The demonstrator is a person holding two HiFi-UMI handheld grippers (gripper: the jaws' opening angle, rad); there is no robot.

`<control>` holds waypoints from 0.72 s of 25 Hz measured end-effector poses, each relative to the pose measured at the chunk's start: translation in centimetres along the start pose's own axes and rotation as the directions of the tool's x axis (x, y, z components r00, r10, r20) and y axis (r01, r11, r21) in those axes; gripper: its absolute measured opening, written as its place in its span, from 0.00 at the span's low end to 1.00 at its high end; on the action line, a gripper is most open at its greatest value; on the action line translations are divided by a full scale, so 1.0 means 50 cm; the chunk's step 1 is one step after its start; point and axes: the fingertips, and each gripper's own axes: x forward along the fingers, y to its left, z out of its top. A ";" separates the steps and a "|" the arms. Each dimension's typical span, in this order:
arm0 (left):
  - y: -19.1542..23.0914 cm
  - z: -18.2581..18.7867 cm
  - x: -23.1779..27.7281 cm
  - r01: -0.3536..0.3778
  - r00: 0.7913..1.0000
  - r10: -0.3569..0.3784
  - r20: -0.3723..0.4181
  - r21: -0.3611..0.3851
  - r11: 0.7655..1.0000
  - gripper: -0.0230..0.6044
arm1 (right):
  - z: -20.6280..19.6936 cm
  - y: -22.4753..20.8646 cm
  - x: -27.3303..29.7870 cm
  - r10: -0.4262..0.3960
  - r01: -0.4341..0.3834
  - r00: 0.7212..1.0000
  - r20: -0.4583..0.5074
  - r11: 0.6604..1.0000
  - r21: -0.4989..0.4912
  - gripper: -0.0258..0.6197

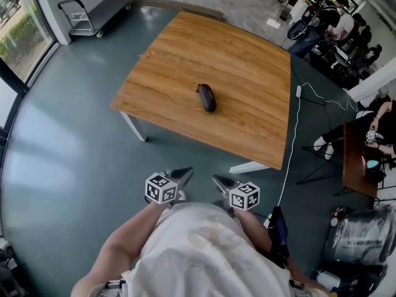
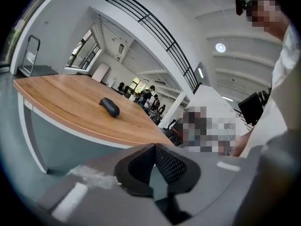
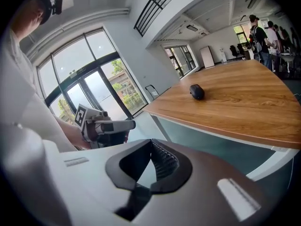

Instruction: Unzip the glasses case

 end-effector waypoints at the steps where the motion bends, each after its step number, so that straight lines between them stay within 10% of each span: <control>1: 0.008 0.003 -0.002 0.003 1.000 -0.003 -0.005 0.001 1.000 0.04 | 0.006 0.000 0.010 -0.005 0.005 1.000 0.002 1.000 -0.001 0.05; 18: 0.114 -0.010 -0.075 -0.095 0.995 0.092 -0.029 -0.131 0.987 0.04 | 0.063 -0.014 0.092 -0.010 0.006 1.000 0.024 0.990 0.144 0.05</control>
